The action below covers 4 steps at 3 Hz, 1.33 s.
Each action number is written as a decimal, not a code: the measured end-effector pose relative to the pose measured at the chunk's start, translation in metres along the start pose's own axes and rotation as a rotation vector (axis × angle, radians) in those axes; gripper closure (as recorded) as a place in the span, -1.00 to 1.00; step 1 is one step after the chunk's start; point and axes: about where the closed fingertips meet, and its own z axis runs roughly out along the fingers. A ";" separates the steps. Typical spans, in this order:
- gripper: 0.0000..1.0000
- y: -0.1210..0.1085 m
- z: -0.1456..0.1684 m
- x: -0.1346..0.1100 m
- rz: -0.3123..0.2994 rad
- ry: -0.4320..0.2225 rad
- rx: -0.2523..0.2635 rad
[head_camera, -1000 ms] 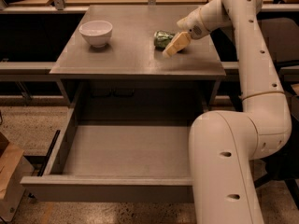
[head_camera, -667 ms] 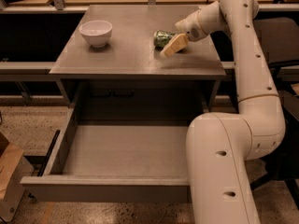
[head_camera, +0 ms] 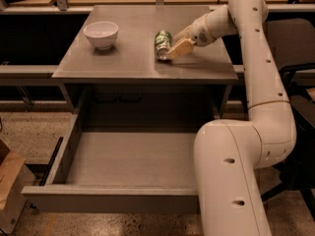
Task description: Place green can into top drawer
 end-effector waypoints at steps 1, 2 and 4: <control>0.25 0.003 -0.003 -0.003 -0.011 -0.010 -0.008; 0.73 0.005 -0.004 -0.010 -0.025 -0.026 -0.014; 0.97 0.014 -0.013 -0.032 -0.082 -0.052 -0.028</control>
Offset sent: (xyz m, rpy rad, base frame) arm 0.0621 -0.0262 0.0548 0.0255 -0.0315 0.0501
